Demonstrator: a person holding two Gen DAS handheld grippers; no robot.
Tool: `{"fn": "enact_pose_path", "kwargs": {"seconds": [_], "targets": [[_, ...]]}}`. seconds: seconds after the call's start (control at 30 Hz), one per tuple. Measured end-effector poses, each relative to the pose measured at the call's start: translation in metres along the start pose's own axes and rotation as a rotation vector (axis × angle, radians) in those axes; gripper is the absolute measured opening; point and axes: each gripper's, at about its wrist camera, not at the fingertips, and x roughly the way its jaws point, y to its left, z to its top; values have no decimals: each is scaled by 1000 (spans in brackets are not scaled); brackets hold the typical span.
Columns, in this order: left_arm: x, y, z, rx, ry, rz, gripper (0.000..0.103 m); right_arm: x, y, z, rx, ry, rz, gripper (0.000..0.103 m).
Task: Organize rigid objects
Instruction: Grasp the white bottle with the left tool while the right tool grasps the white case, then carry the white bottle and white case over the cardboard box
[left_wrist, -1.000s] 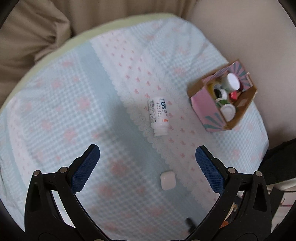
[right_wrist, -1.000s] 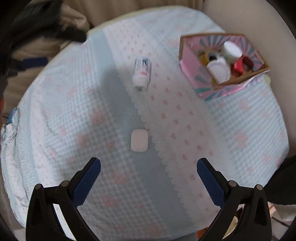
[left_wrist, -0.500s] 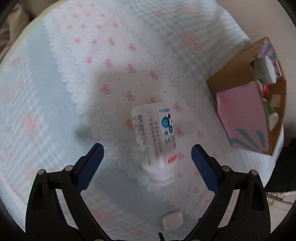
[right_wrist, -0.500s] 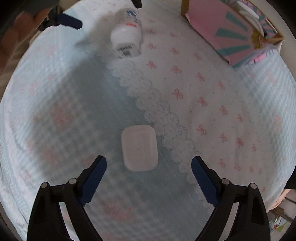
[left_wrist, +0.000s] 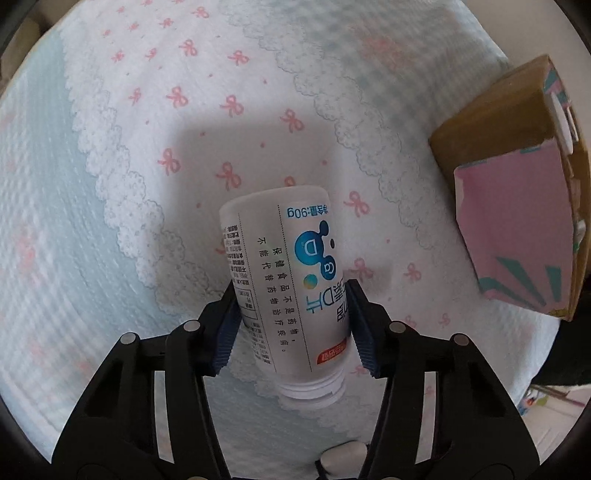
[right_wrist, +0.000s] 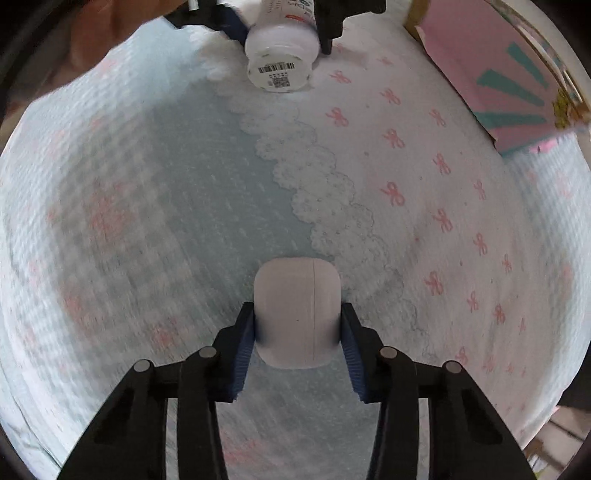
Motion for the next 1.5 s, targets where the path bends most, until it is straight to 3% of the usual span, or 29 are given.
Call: {"fn": "enact_pose_path", "kwargs": {"seconds": [0.17,0.5,0.77,1.07,1.17,1.33,1.5], "targets": [[-5,3,0,7,-13,4,50,-1,-2,-4,5,5,32,41],[-41,22,-15,-3,-90,0,48,-4,-49,-1,45,0,100,41],[-102,26,-52,-36,-175,-14,48,-28,-102,-16,86,-36,114,41],[-178,3,-109,-62,-266,-33,48,-115,-165,-31,129,-134,185,41],[-204,-7,-129,-74,-297,-52,48,-152,-177,-20,138,-177,214,41],[-230,-40,-141,-94,-342,-93,48,-208,-201,-7,168,-236,266,41],[-246,-72,-134,-95,-379,-116,48,-247,-229,17,186,-306,283,41]]}}
